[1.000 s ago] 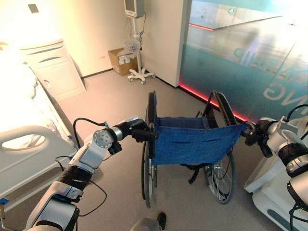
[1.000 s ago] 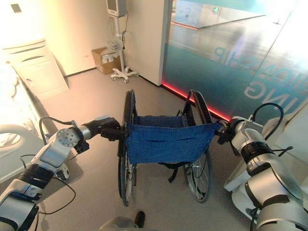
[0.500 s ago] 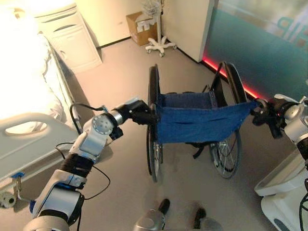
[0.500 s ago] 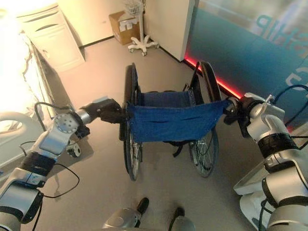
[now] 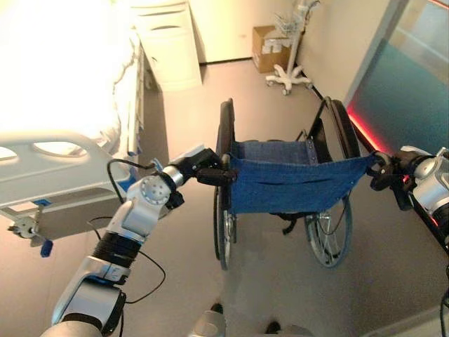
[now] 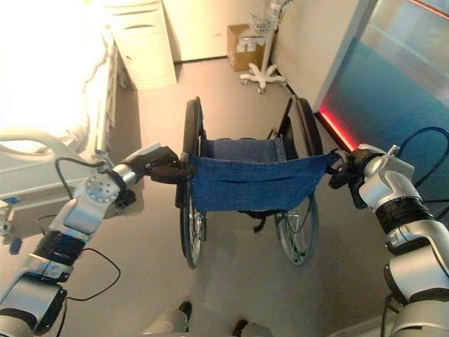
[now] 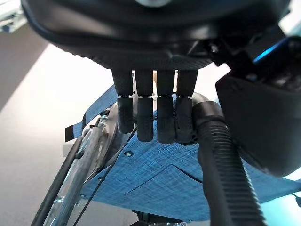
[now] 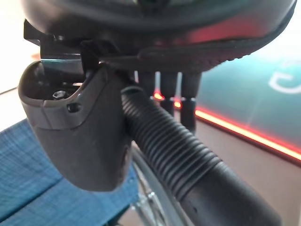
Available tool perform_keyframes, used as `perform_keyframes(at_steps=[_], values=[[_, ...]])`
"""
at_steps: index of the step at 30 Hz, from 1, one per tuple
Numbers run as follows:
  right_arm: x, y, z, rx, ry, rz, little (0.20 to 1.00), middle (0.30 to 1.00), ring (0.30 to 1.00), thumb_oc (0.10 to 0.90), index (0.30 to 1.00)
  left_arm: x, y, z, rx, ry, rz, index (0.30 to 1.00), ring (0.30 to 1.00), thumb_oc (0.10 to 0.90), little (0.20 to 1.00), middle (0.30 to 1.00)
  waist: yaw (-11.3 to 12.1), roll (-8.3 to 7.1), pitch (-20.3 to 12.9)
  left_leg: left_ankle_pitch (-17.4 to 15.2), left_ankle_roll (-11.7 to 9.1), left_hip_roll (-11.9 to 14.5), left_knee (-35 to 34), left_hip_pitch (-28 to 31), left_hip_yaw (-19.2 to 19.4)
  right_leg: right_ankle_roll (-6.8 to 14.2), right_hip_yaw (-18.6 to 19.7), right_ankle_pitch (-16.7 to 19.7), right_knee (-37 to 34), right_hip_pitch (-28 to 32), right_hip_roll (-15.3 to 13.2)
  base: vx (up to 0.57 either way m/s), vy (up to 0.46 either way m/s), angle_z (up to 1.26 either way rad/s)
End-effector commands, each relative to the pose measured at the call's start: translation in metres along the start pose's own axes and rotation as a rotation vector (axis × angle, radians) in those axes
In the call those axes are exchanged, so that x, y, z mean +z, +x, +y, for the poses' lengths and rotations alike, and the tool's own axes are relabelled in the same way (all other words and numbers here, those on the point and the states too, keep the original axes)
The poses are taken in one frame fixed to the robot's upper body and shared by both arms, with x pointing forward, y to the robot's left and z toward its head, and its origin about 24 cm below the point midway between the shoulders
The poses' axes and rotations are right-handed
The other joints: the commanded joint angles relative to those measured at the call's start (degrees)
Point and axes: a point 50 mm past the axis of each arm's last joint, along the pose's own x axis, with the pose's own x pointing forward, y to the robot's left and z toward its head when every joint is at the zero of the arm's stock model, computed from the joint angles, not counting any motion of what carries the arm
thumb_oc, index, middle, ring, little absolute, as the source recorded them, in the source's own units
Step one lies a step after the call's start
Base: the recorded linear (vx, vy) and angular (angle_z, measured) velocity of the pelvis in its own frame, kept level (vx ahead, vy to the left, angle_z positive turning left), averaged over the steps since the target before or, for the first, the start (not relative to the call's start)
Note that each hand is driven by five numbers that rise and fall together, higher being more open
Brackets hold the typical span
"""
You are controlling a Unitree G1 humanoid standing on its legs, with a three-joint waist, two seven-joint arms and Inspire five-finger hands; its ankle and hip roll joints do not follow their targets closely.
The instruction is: Push the wheelchair next to the bed
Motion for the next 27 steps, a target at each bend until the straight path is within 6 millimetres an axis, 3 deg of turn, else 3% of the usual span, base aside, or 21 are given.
perform_keyframes(at_steps=[1, 4, 7, 8, 11, 14, 16, 17, 18, 20, 23, 25, 27], values=[[0.138, -0.047, 0.013, 0.019, -0.262, -0.592, 0.3, 0.3, 0.3, 0.4, 0.3, -0.101, -0.023, -0.012, 0.009, 0.159, 0.543, 0.3, 0.3, 0.4, 0.3, 0.3, 1.53, -4.31, -1.19, -1.24, -6.4, 6.68, 1.56, 11.18, 7.61, 6.27, 1.79, 14.37, -18.16, -2.24, -4.41, 0.2, -0.202, 1.21], [0.136, -0.043, 0.02, 0.005, -0.255, -0.589, 0.3, 0.3, 0.3, 0.4, 0.3, -0.094, -0.017, -0.015, 0.014, 0.154, 0.525, 0.3, 0.3, 0.4, 0.3, 0.3, 1.14, -4.16, -1.53, -2.33, -5.83, 3.61, 2.27, 10.73, 7.24, 5.23, 1.42, 13.0, -17.94, -1.19, -2.96, 0.25, -0.232, 0.15], [0.142, -0.043, 0.024, -0.008, -0.261, -0.601, 0.3, 0.3, 0.3, 0.4, 0.3, -0.091, -0.015, -0.014, 0.026, 0.162, 0.52, 0.3, 0.3, 0.4, 0.3, 0.3, 2.42, -4.24, -0.69, -5.67, -4.2, -0.38, 0.89, 8.59, 6.42, 5.11, 2.43, 12.48, -18.28, 0.49, -1.42, 0.23, -0.181, 0.24], [0.145, -0.043, 0.028, -0.022, -0.257, -0.611, 0.3, 0.3, 0.3, 0.4, 0.3, -0.09, -0.016, -0.013, 0.035, 0.163, 0.517, 0.3, 0.3, 0.4, 0.3, 0.3, 3.71, -3.89, 0.32, -6.8, -3.23, -2.54, -2.15, 6.61, 7.83, 5.44, 2.32, 12.02, -18.72, 2.47, -0.23, 0.33, -0.2, 0.15], [0.151, -0.045, 0.028, -0.057, -0.24, -0.614, 0.3, 0.3, 0.3, 0.4, 0.3, -0.087, -0.018, -0.008, 0.047, 0.182, 0.499, 0.3, 0.3, 0.4, 0.3, 0.3, 8.38, -2.53, 3.0, 2.66, -4.44, -4.69, -6.21, -4.25, 9.23, 4.95, 2.65, 9.74, -20.9, 9.47, 2.64, 0.35, -0.116, -0.11], [0.154, -0.043, 0.018, -0.072, -0.243, -0.621, 0.3, 0.3, 0.3, 0.4, 0.3, -0.088, -0.022, 0.003, 0.054, 0.187, 0.491, 0.3, 0.3, 0.4, 0.3, 0.3, 12.06, -1.83, 4.07, 7.57, -4.68, -4.75, -8.24, -10.1, 10.44, 3.86, 3.67, 5.99, -20.76, 13.71, 4.18, 0.37, 0.016, -0.72], [0.151, -0.041, 0.014, -0.071, -0.243, -0.628, 0.3, 0.3, 0.3, 0.4, 0.3, -0.087, -0.024, 0.013, 0.053, 0.189, 0.486, 0.3, 0.3, 0.4, 0.3, 0.3, 12.71, -1.76, 3.54, 4.86, -2.88, -4.99, -6.16, -10.48, 16.03, 3.7, 1.87, 3.64, -18.58, 14.13, 4.04, 0.4, 0.089, -1.09], [0.151, -0.041, 0.014, -0.067, -0.235, -0.63, 0.3, 0.3, 0.3, 0.4, 0.3, -0.088, -0.024, 0.015, 0.053, 0.185, 0.487, 0.3, 0.3, 0.4, 0.3, 0.3, 12.8, -1.83, 3.36, 4.17, -2.43, -5.1, -5.69, -10.42, 16.8, 3.72, 1.59, 3.35, -18.22, 14.05, 3.93, 0.38, 0.067, -1.05], [0.15, -0.039, 0.023, -0.04, -0.219, -0.639, 0.3, 0.3, 0.3, 0.4, 0.3, -0.093, -0.028, 0.016, 0.044, 0.19, 0.502, 0.3, 0.3, 0.4, 0.3, 0.3, 13.32, -3.18, 2.7, 1.1, -0.59, -6.54, -2.61, -10.1, 15.71, 4.31, 1.57, 3.21, -17.01, 14.6, 2.74, 0.46, 0.017, -0.75], [0.145, -0.038, 0.035, -0.005, -0.217, -0.662, 0.3, 0.3, 0.3, 0.4, 0.3, -0.104, -0.037, 0.018, 0.037, 0.206, 0.523, 0.3, 0.3, 0.4, 0.3, 0.3, 14.31, -4.96, 1.61, -1.38, 1.55, -6.66, -1.1, -9.04, 13.92, 5.89, 0.73, 5.13, -13.3, 14.5, 1.37, 0.49, 0.006, -0.36], [0.141, -0.039, 0.043, 0.017, -0.219, -0.684, 0.3, 0.3, 0.3, 0.4, 0.3, -0.111, -0.043, 0.016, 0.04, 0.207, 0.539, 0.3, 0.3, 0.4, 0.3, 0.3, 14.75, -5.7, 0.81, -1.38, 2.32, -6.89, -2.27, -7.62, 12.19, 7.19, 1.23, 6.48, -10.05, 15.5, 0.14, 0.35, 0.067, 0.29], [0.135, -0.037, 0.048, 0.009, -0.211, -0.694, 0.3, 0.3, 0.3, 0.4, 0.3, -0.114, -0.046, 0.016, 0.066, 0.213, 0.541, 0.3, 0.3, 0.4, 0.3, 0.3, 15.12, -6.73, -0.47, -1.58, 3.47, -8.05, -2.91, -8.26, 11.28, 8.42, 2.98, 11.69, -4.91, 16.52, -1.45, 0.29, 0.104, 0.08], [0.127, -0.034, 0.05, 0.006, -0.194, -0.678, 0.3, 0.3, 0.3, 0.4, 0.3, -0.114, -0.045, 0.014, 0.071, 0.211, 0.532, 0.3, 0.3, 0.4, 0.3, 0.3, 14.36, -6.38, -0.66, -2.52, 4.31, -8.93, -2.6, -7.88, 9.63, 8.51, 5.11, 14.56, -0.2, 14.28, -1.58, 0.3, 0.134, 0.32]])
